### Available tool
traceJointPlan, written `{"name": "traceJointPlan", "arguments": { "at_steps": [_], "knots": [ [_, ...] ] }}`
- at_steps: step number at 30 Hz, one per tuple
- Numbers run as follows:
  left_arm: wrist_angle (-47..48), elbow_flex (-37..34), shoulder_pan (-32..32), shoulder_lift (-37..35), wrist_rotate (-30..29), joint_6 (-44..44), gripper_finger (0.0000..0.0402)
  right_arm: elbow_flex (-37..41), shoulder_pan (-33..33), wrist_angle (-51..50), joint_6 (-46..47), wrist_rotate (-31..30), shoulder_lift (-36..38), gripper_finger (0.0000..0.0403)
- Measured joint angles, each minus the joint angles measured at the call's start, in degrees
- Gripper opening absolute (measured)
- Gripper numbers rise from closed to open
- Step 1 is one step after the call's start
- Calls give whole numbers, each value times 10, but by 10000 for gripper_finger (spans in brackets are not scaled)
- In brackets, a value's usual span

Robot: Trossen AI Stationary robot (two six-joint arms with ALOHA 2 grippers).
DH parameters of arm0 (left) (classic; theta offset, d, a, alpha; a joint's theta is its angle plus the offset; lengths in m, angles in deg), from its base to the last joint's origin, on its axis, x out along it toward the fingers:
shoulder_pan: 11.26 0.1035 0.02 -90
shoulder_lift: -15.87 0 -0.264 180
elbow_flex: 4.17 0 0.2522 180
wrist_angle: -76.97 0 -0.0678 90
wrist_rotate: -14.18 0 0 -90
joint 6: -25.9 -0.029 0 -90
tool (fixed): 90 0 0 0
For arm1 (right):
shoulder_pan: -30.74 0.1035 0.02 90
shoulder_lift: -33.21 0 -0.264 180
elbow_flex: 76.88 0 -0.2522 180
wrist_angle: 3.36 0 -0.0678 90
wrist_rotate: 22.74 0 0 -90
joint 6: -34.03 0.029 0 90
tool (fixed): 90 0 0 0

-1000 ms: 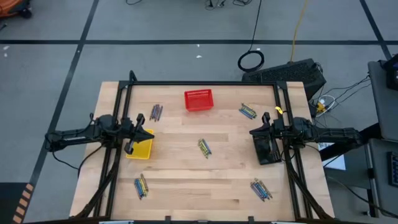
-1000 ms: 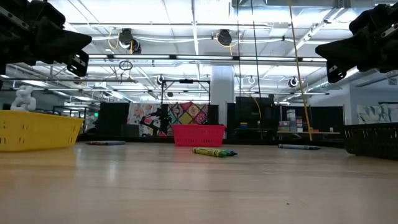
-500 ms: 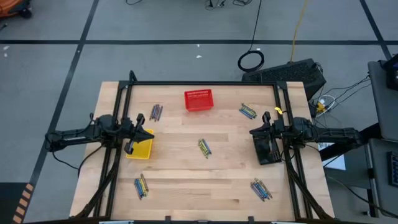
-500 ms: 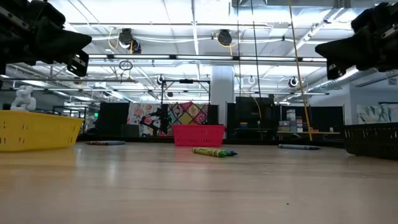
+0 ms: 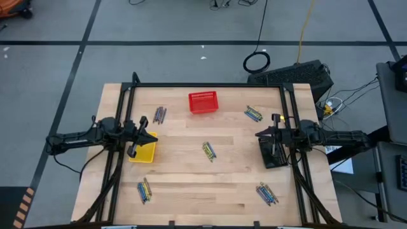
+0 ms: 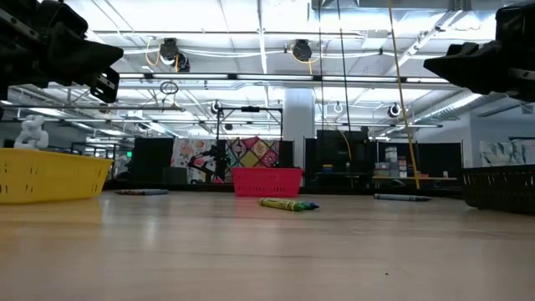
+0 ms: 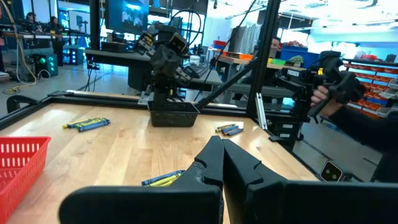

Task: Sort crayons
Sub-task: Put the blue crayon into the red bin

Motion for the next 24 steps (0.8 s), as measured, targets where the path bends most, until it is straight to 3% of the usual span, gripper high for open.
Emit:
{"name": "traceJointPlan", "arguments": {
  "at_steps": [3, 6, 12, 17, 20, 24],
  "knots": [
    [0, 0, 0, 0, -4, -5, 0, 0, 0, 40, 8, 1, 0, 2],
    [0, 0, 0, 0, -24, -20, 0, 0, 0, 123, 142, 29, 0, 2],
    [-4, 0, 0, 0, -33, -16, 0, -1, 3, 281, 288, 26, -49, 1],
    [-3, 0, 0, 0, -33, -16, 0, -45, 45, 270, 324, -72, -223, 0],
    [-2, 0, 0, 0, -33, -16, 0, -114, 76, 264, 341, -105, -360, 0],
    [-2, 0, 0, 0, -42, -16, 0, -230, 98, 167, 372, -157, -526, 0]
  ]
}}
